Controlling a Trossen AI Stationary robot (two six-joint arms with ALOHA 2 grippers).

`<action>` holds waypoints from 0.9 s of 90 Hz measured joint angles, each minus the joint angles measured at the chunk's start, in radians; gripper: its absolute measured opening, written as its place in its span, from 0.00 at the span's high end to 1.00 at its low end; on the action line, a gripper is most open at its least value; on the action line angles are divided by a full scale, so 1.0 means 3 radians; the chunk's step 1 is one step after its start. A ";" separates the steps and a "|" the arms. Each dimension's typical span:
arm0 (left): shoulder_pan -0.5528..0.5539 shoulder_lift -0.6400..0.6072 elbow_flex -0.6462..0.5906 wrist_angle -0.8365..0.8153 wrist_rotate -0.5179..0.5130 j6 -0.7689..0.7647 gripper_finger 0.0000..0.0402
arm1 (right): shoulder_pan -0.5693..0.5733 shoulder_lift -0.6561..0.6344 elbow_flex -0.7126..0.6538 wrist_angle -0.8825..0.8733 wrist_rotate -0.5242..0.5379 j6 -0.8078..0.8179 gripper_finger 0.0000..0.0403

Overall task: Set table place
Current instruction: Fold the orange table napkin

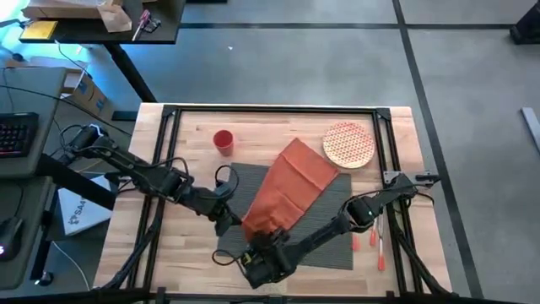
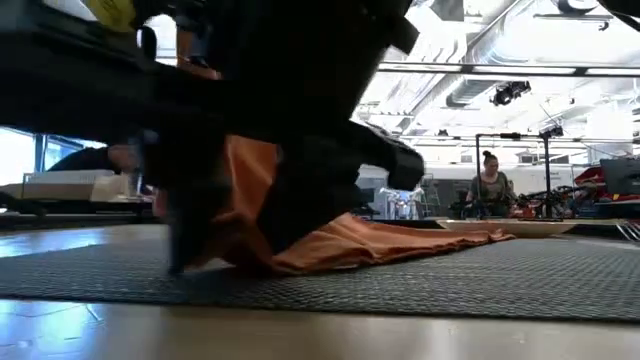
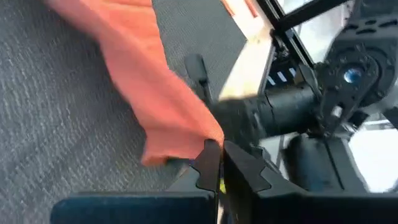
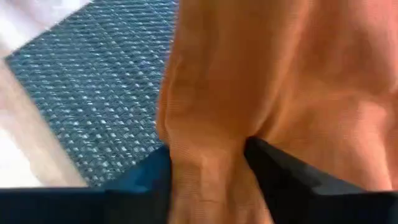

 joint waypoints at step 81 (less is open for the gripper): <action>-0.0402 -0.0287 -0.0001 -0.0165 -0.1162 -0.0431 1.00 | 0.0261 -0.1262 0.0101 -0.1383 -0.0544 0.0356 1.00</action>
